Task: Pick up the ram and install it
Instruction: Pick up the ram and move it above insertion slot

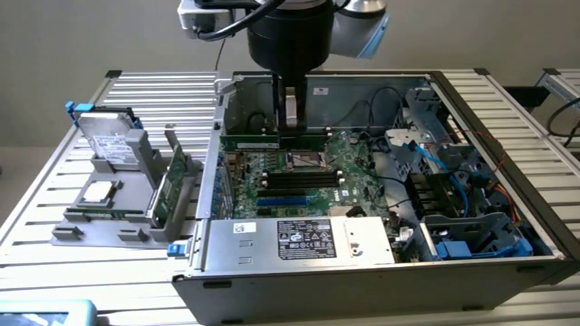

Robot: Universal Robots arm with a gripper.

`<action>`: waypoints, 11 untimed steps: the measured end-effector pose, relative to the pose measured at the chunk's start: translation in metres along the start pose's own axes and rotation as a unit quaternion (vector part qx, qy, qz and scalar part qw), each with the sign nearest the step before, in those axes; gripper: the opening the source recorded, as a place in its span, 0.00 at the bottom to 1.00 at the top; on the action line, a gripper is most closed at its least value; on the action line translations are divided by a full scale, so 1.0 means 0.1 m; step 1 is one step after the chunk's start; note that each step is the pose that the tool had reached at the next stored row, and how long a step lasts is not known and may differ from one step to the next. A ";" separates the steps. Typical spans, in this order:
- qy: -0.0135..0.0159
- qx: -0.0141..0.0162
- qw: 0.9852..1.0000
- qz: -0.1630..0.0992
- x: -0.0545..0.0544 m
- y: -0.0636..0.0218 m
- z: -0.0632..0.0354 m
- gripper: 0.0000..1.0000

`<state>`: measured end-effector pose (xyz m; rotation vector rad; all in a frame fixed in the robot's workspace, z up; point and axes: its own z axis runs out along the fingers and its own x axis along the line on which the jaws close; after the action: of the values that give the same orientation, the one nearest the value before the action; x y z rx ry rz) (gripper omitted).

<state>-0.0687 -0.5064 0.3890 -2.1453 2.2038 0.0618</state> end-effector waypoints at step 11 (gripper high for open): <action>0.010 0.000 1.000 0.000 -0.35 -0.288 0.172 0.14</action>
<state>-0.0386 -0.4709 0.3750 -2.1552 2.2139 0.0402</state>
